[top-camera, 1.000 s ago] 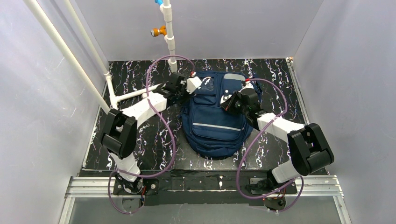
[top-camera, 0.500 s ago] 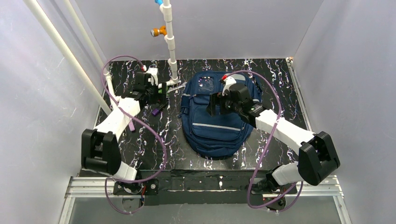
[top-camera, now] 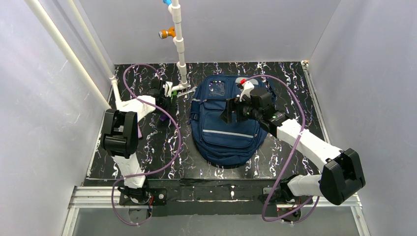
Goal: Pack the student bag
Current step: Pick up the stationery from the center of the board.
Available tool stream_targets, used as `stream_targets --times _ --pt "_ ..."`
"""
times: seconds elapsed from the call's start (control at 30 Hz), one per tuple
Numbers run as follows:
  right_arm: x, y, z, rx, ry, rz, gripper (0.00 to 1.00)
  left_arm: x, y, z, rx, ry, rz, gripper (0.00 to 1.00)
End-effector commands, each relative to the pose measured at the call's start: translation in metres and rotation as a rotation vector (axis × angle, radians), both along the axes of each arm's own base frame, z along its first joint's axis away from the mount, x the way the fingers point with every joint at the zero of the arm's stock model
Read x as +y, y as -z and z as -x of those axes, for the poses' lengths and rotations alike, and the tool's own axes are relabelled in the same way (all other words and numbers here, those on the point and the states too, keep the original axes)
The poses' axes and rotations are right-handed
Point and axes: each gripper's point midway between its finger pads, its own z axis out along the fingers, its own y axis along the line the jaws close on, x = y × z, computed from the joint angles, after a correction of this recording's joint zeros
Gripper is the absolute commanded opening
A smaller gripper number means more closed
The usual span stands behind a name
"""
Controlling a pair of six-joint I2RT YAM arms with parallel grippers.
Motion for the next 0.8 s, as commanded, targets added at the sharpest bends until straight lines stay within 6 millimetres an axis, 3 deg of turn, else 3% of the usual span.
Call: stream_targets --times 0.0,0.17,0.23,0.33,0.43,0.6,0.77 --pt "0.004 -0.005 0.003 -0.015 -0.014 -0.04 0.98 -0.006 -0.005 -0.012 -0.03 0.061 -0.039 0.64" --pt "0.005 0.001 0.0 0.012 -0.006 -0.033 0.98 -0.011 0.014 0.001 0.046 0.079 -0.055 0.47" --pt "0.004 0.003 -0.001 0.016 0.003 -0.025 0.98 -0.02 0.014 0.009 0.075 0.109 -0.041 0.39" --pt "0.002 0.0 -0.002 0.009 0.015 -0.021 0.98 -0.028 0.015 0.018 0.105 0.141 -0.036 0.34" --pt "-0.002 -0.002 -0.004 0.005 0.036 -0.004 0.98 -0.035 0.006 0.031 0.156 0.138 -0.003 0.19" --pt "-0.011 -0.011 -0.005 -0.001 0.073 0.02 0.98 -0.073 -0.052 0.054 0.079 0.117 0.267 0.12" --pt "0.033 -0.034 0.023 0.048 -0.152 -0.201 0.98 -0.142 -0.164 0.066 -0.148 0.213 0.815 0.07"
